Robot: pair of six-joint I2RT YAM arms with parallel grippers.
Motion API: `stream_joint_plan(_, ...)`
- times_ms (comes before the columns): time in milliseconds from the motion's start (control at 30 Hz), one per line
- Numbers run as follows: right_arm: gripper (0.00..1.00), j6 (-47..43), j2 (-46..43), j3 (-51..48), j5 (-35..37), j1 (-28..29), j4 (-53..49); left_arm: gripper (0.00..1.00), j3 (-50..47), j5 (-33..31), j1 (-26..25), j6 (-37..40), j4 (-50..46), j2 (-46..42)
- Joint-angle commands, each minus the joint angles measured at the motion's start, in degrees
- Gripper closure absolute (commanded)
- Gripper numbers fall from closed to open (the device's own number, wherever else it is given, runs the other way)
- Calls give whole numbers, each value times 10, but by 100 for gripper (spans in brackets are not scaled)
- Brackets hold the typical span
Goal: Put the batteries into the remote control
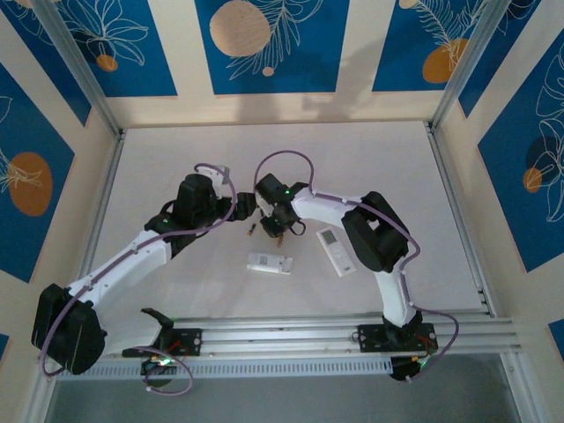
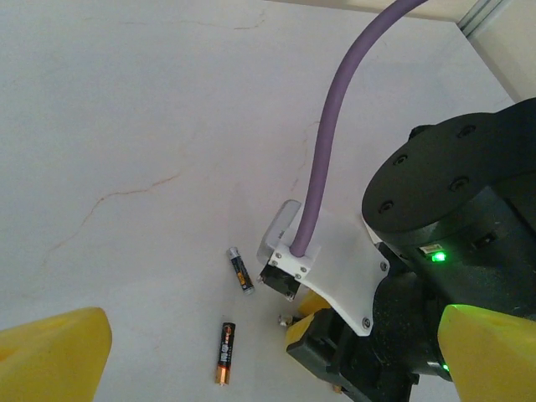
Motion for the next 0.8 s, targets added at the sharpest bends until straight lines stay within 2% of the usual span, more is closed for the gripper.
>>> stream_joint_plan(0, 82, 2, 13, 11, 17, 4, -11, 0, 6, 13, 7, 7, 8, 7)
stream_joint_plan(167, 89, 40, -30, 5, 17, 3, -1, 0, 3, 10, 7, 10, 8, 7)
stream_joint_plan(233, 94, 85, -75, -9, 8, -3, 9, 0, 4, 9, 8, 13, 5, 6)
stream_joint_plan(267, 94, 117, -98, -20, 8, -8, 15, 0, 5, 9, 9, 15, 2, 5)
stream_joint_plan(400, 98, 356, -233, -153, 15, -20, 80, 0, 8, 8, 10, 31, -4, -3)
stream_joint_plan(533, 99, 539, -302, -234, 86, 31, 46, 0, 3, 6, 11, 35, -5, -6)
stream_joint_plan(667, 99, 607, -297, -252, 130, 95, -1, 0, 0, 12, 12, 32, 4, 0)
stream_joint_plan(767, 99, 622, -277, -263, 126, 110, -12, 0, 3, 18, 13, 31, 4, 4)
